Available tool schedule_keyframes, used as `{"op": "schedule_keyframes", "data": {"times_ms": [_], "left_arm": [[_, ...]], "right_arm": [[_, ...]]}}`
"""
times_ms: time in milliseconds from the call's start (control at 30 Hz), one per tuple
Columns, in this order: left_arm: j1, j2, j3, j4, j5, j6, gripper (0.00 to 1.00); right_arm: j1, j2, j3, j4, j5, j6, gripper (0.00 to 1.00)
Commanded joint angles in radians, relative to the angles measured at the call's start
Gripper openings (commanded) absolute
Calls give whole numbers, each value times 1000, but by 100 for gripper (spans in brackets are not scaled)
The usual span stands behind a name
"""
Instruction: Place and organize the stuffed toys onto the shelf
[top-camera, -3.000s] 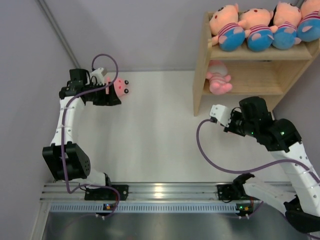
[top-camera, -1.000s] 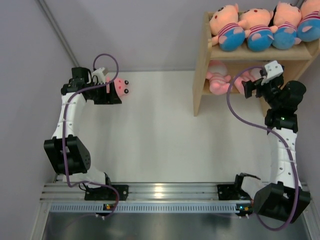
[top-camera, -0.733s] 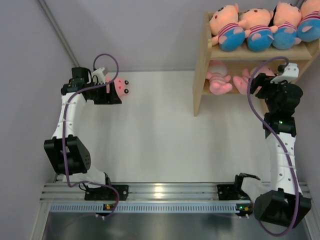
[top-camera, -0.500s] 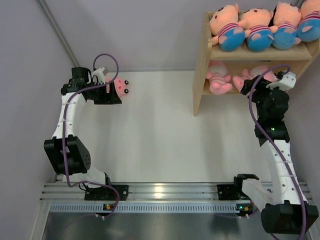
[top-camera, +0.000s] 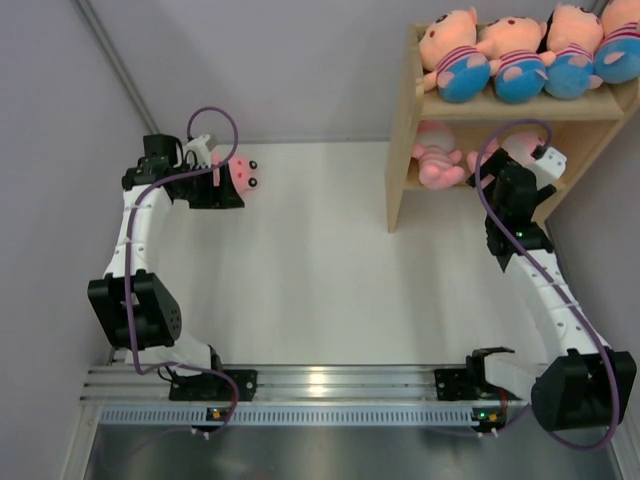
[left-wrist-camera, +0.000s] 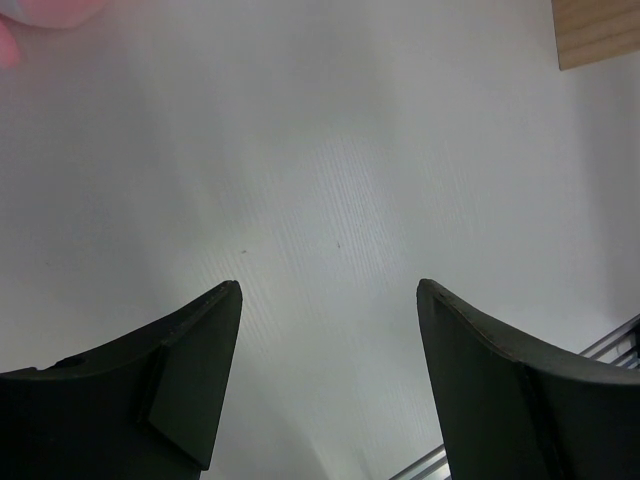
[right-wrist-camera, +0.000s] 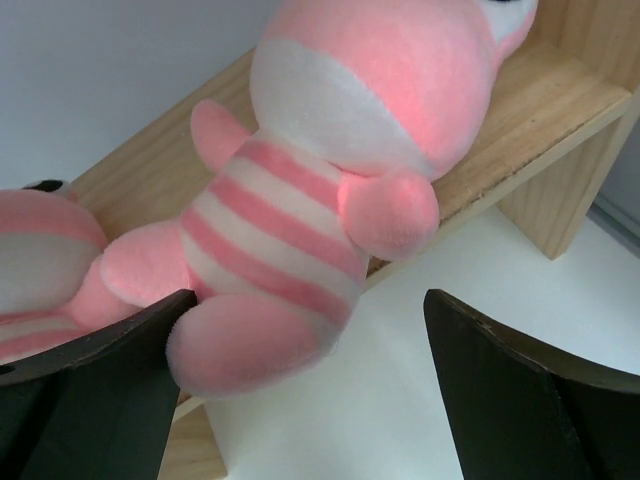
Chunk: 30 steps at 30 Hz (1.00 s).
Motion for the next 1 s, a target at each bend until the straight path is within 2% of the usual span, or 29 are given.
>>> {"op": "schedule_keyframes", "data": {"times_ms": [0, 167, 267, 300, 400, 467, 533, 567, 600, 667, 700, 733, 800, 833, 867, 900, 967], "left_arm": [[4, -46, 19, -12, 22, 25, 77], [2, -46, 15, -16, 18, 35, 77], [2, -46, 15, -18, 16, 35, 77], [4, -49, 15, -18, 15, 37, 77], [2, -52, 15, -22, 15, 46, 77], [2, -52, 13, -21, 13, 49, 77], [2, -51, 10, -21, 13, 51, 77], [2, -51, 10, -22, 16, 54, 77], [2, -52, 10, -26, 16, 57, 77], [2, -48, 13, -26, 15, 61, 77], [4, -48, 15, -26, 15, 63, 77], [4, -43, 15, -27, 13, 64, 77], [2, -39, 15, -26, 9, 71, 77], [2, -37, 15, -26, 4, 74, 77], [2, -34, 15, -27, -1, 77, 77], [2, -31, 15, -26, -8, 77, 77], [2, -33, 13, -29, -13, 78, 77]], "right_arm": [[8, -2, 38, 69, 91, 8, 95], [8, 28, 71, 69, 78, -22, 94], [3, 47, 68, 99, 65, -23, 85], [-3, 48, 60, 106, 53, -23, 72], [-34, 38, 29, 153, -43, -41, 42], [-46, 16, 12, 193, -126, -99, 36], [-69, -8, 8, 178, -215, -157, 19], [-119, -18, 8, 161, -243, -206, 5], [-144, -27, 6, 149, -343, -226, 0], [-219, -36, 5, 142, -570, -298, 0], [-308, -25, 26, 130, -785, -329, 0], [-342, 16, 49, 104, -882, -370, 0], [-393, 77, 144, -49, -1107, -531, 0], [-397, 156, 187, -127, -1167, -588, 0], [-397, 198, 284, -273, -1217, -696, 0], [-396, 238, 331, -352, -1287, -741, 0], [-396, 318, 415, -445, -1309, -840, 0]]}}
